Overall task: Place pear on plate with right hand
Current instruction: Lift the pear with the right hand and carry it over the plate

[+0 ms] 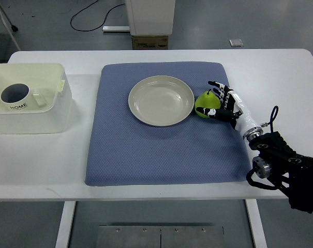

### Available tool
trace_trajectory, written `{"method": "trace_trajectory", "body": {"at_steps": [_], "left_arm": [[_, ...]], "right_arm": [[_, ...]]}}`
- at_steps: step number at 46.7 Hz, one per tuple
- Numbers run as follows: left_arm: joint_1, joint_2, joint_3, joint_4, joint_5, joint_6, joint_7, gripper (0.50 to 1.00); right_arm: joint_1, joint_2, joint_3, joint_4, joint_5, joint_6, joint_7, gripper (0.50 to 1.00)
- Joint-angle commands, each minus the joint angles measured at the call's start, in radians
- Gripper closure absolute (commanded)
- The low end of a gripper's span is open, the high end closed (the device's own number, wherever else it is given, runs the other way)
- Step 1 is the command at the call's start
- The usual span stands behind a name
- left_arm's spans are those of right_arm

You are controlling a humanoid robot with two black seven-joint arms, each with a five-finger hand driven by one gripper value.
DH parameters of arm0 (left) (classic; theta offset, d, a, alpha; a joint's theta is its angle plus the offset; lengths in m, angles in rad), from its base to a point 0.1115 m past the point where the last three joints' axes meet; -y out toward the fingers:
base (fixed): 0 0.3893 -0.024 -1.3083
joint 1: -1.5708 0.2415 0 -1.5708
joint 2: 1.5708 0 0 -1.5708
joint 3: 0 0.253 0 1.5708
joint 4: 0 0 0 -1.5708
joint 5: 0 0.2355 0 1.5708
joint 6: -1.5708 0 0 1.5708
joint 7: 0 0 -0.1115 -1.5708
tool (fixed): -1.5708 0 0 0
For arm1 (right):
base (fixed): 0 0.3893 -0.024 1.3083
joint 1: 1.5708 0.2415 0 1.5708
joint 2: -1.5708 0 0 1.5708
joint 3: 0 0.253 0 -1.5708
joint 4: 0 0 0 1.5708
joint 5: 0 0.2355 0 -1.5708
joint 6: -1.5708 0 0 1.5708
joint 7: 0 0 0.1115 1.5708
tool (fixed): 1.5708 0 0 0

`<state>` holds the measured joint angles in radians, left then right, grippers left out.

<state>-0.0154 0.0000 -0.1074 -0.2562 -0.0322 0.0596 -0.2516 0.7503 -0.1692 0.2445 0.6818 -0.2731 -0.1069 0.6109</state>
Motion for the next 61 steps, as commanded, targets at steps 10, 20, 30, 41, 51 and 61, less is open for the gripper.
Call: {"method": "trace_trajectory", "body": {"at_steps": [10, 20, 30, 41, 51, 61], "left_arm": [[0.000, 0.000, 0.000, 0.000, 0.000, 0.000, 0.000, 0.500], [0.000, 0.000, 0.000, 0.000, 0.000, 0.000, 0.000, 0.500], [0.000, 0.000, 0.000, 0.000, 0.000, 0.000, 0.000, 0.500], [0.000, 0.000, 0.000, 0.000, 0.000, 0.000, 0.000, 0.500], [0.000, 0.000, 0.000, 0.000, 0.000, 0.000, 0.000, 0.500], [0.000, 0.000, 0.000, 0.000, 0.000, 0.000, 0.000, 0.500]], "right_arm": [[-0.012, 0.013, -0.013, -0.022, 0.000, -0.001, 0.000, 0.784], [-0.006, 0.014, -0.062, -0.034, 0.000, -0.001, 0.000, 1.000], [0.033, 0.014, -0.051, -0.031, 0.003, -0.001, 0.000, 1.000], [0.102, 0.014, -0.016, -0.027, 0.005, 0.001, 0.000, 1.000], [0.139, 0.025, -0.008, -0.025, 0.005, -0.001, 0.000, 1.000], [0.165, 0.072, -0.008, -0.025, 0.006, -0.001, 0.000, 1.000]]}}
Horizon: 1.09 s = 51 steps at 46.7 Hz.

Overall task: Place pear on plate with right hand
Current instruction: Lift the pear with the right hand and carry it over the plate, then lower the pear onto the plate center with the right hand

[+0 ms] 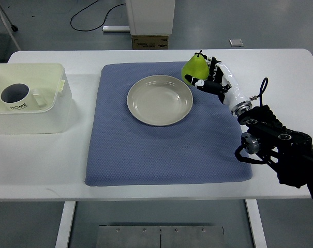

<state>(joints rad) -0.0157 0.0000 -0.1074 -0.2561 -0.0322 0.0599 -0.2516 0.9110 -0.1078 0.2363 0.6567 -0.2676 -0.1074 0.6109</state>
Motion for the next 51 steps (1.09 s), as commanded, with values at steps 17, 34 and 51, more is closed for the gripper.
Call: {"method": "trace_trajectory", "body": {"at_steps": [17, 34, 51], "left_arm": [[-0.001, 0.000, 0.000, 0.000, 0.000, 0.000, 0.000, 0.500], [0.000, 0.000, 0.000, 0.000, 0.000, 0.000, 0.000, 0.500], [0.000, 0.000, 0.000, 0.000, 0.000, 0.000, 0.000, 0.500]], "right_arm": [[0.031, 0.089, -0.003, 0.000, -0.001, 0.000, 0.000, 1.000], [0.054, 0.108, -0.066, -0.009, -0.005, -0.002, 0.000, 1.000], [0.040, 0.108, -0.150, -0.028, -0.005, -0.021, 0.000, 1.000]]}}
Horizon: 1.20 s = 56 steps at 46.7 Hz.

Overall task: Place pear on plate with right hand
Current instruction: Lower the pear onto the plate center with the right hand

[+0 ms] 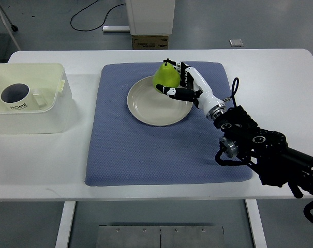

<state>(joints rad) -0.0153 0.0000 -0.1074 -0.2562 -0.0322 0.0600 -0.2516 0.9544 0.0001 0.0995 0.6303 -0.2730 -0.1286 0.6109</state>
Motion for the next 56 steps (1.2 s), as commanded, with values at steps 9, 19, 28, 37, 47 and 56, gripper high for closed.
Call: {"method": "trace_trajectory", "body": {"at_steps": [9, 19, 28, 37, 47, 56], "left_arm": [[0.000, 0.000, 0.000, 0.000, 0.000, 0.000, 0.000, 0.500], [-0.002, 0.000, -0.001, 0.000, 0.000, 0.000, 0.000, 0.500], [-0.002, 0.000, 0.000, 0.000, 0.000, 0.000, 0.000, 0.500], [0.000, 0.000, 0.000, 0.000, 0.000, 0.000, 0.000, 0.500], [0.000, 0.000, 0.000, 0.000, 0.000, 0.000, 0.000, 0.500], [0.000, 0.000, 0.000, 0.000, 0.000, 0.000, 0.000, 0.500]], "right_arm": [[-0.019, 0.000, -0.034, -0.001, 0.000, 0.000, -0.023, 1.000], [-0.020, 0.000, -0.035, -0.003, 0.000, -0.002, -0.079, 0.926], [-0.019, 0.000, -0.035, -0.011, 0.000, -0.002, -0.085, 0.563], [-0.016, 0.000, -0.032, -0.012, 0.000, -0.002, -0.085, 0.505], [-0.009, 0.000, -0.032, -0.012, 0.002, 0.000, -0.085, 0.502], [-0.002, 0.000, -0.029, -0.012, 0.003, 0.000, -0.085, 0.500]]}}
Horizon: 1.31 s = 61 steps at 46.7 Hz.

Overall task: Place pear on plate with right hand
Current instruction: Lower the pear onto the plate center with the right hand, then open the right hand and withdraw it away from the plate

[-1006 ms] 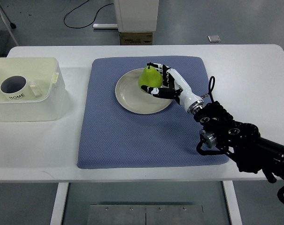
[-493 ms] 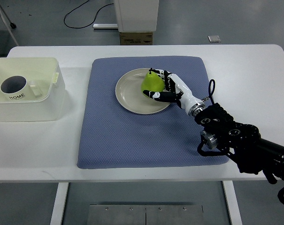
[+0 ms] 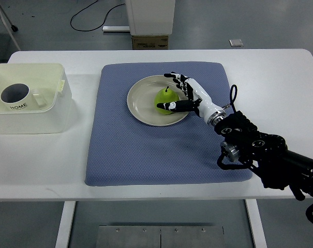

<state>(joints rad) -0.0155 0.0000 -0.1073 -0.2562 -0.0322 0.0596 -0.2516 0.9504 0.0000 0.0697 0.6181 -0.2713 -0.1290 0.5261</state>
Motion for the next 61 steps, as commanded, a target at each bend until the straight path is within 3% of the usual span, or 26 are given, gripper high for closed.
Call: {"method": "trace_trajectory", "body": {"at_steps": [1, 15, 43, 61], "left_arm": [[0.000, 0.000, 0.000, 0.000, 0.000, 0.000, 0.000, 0.500], [0.000, 0.000, 0.000, 0.000, 0.000, 0.000, 0.000, 0.500], [0.000, 0.000, 0.000, 0.000, 0.000, 0.000, 0.000, 0.500], [0.000, 0.000, 0.000, 0.000, 0.000, 0.000, 0.000, 0.500]], "right_arm": [[0.002, 0.000, 0.002, 0.000, 0.001, 0.000, 0.000, 0.500], [-0.001, 0.000, 0.047, 0.003, 0.004, 0.002, 0.003, 0.500], [-0.038, -0.112, 0.188, 0.003, 0.014, 0.019, -0.005, 0.500], [-0.099, -0.104, 0.502, 0.000, 0.017, 0.002, -0.107, 0.500]]}}
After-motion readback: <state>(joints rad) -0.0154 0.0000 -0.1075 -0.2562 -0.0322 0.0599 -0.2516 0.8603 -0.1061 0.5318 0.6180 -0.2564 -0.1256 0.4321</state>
